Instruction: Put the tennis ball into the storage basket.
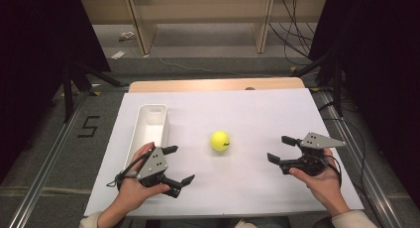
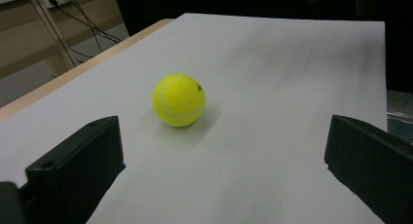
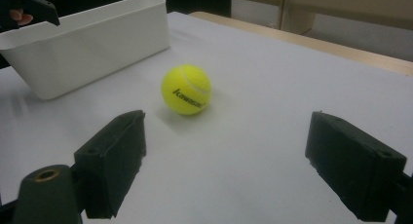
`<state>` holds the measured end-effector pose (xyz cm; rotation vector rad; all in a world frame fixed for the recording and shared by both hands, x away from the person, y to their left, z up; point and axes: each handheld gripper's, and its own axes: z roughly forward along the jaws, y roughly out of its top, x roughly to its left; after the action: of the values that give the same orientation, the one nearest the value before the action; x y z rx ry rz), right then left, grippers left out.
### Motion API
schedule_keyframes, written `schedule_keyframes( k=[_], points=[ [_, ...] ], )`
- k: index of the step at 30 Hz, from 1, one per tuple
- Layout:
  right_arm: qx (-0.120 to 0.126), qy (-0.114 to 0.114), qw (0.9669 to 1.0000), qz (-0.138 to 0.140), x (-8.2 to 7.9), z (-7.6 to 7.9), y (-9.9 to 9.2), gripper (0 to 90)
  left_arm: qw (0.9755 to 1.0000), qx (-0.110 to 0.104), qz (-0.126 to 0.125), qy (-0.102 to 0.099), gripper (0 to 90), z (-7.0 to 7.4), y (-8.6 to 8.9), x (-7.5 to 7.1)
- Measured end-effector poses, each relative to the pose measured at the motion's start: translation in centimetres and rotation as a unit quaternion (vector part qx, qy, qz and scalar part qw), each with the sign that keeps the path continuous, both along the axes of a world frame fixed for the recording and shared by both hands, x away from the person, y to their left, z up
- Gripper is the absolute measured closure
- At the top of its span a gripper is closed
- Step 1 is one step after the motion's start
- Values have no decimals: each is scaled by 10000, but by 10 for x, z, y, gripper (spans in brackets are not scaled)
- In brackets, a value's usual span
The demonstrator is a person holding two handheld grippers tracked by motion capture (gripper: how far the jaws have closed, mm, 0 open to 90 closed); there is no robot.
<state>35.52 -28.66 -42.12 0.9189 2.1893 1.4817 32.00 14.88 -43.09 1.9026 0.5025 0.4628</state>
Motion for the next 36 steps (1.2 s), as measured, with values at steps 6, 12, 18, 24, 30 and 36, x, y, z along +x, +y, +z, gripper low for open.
schedule_keyframes(
  k=[6,12,18,24,30,36],
  points=[
    [9,-45,10000,35,1,1,4,155,10000,-2,-10,11,2,0,0,0],
    [-14,-31,10000,88,3,1,8,155,10000,4,-2,21,2,-1,0,0],
    [-4,-41,9999,119,5,1,12,155,10000,11,-2,26,2,-1,0,1],
    [-16,-52,9999,135,9,1,17,155,10000,8,-13,28,2,-1,-1,1],
    [-68,-57,9998,151,13,0,23,155,10000,17,-12,29,2,-1,-1,1],
    [-53,-35,9999,117,15,0,25,155,10000,18,-20,28,2,-1,-1,1]
  ],
)
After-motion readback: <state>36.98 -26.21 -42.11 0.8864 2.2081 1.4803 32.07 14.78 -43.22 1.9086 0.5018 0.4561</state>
